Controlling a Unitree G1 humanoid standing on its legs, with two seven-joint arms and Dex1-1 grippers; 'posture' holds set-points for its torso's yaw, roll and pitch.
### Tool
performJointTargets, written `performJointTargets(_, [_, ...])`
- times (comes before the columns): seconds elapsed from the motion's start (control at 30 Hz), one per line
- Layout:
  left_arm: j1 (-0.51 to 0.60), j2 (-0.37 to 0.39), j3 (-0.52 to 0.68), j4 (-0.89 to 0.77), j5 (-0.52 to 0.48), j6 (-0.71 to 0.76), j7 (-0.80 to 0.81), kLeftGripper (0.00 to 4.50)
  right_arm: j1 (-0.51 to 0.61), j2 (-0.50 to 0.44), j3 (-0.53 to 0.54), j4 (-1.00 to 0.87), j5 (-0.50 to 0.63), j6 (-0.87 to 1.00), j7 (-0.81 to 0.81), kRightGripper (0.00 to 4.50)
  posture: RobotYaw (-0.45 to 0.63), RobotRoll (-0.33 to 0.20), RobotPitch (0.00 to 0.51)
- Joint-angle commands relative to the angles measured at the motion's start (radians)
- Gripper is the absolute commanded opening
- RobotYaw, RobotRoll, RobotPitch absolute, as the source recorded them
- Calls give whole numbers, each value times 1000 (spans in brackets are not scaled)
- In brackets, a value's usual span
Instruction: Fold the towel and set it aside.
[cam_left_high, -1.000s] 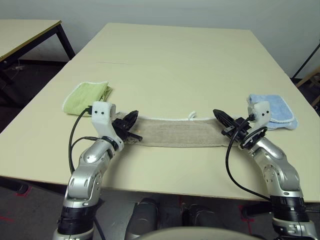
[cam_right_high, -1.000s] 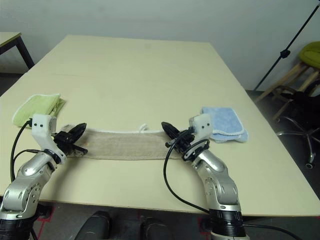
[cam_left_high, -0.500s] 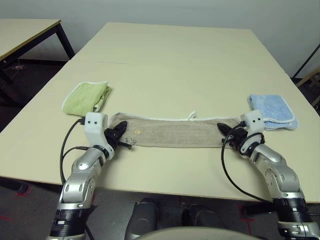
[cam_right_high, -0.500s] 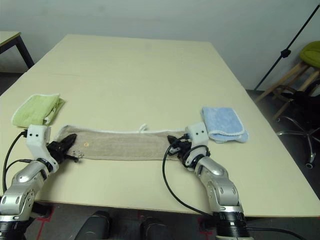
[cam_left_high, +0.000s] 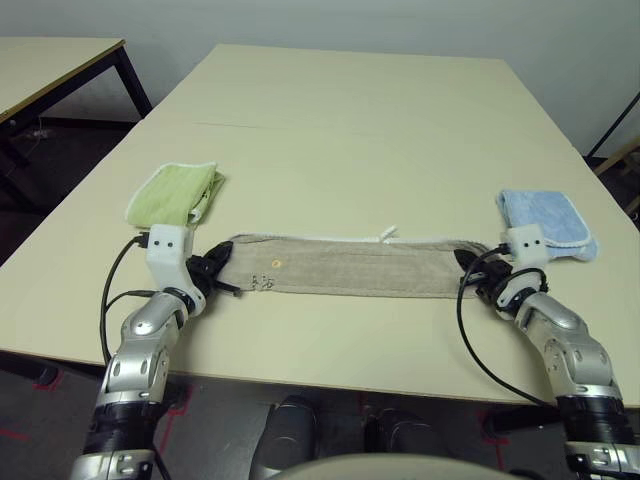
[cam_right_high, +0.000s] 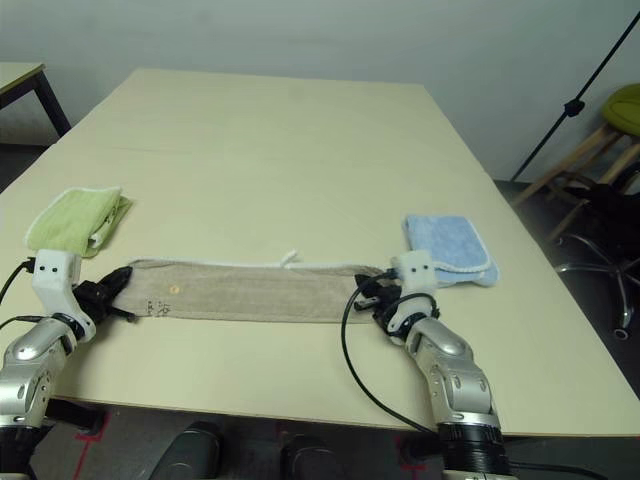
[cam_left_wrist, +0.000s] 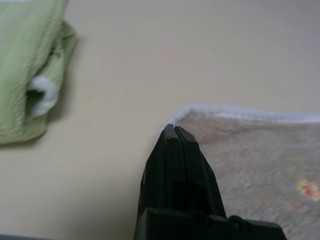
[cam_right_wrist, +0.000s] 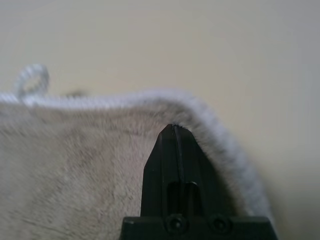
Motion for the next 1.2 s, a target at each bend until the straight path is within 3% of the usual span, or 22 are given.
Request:
performJointTargets(0.03, [-17, 18, -2, -27, -32, -59, -81, 1225, 25, 10, -88, -98, 154, 122, -21, 566, 160, 0, 83])
performJointTargets(0.17, [-31, 63, 3, -57, -74, -64, -178, 2710, 53, 9, -222, -192, 367, 286, -113, 2079, 160, 0, 83])
performJointTargets(0.3, [-33, 122, 19, -80, -152, -88, -318, 4136, 149, -31, -328, -266, 575, 462, -192, 3559, 149, 0, 102])
performJointTargets(0.37, [-32, 159, 26, -87, -199, -79, -405, 4500, 211, -67, -372, -273, 685, 553, -222, 4361, 148, 0, 103])
performJointTargets(0.6, [-36, 261, 16, -75, -295, -66, -660, 4500, 306, -121, -418, -255, 987, 671, -411, 4439, 141, 0, 106])
performJointTargets(0.87, [-43, 322, -25, -137, -359, 13, -829, 4500, 331, -126, -298, -246, 1229, 640, -648, 4439, 146, 0, 104])
performJointTargets(1.2, [-88, 297, -47, -140, -350, 46, -826, 4500, 169, -35, -143, -152, 1118, 495, -780, 4439, 164, 0, 96])
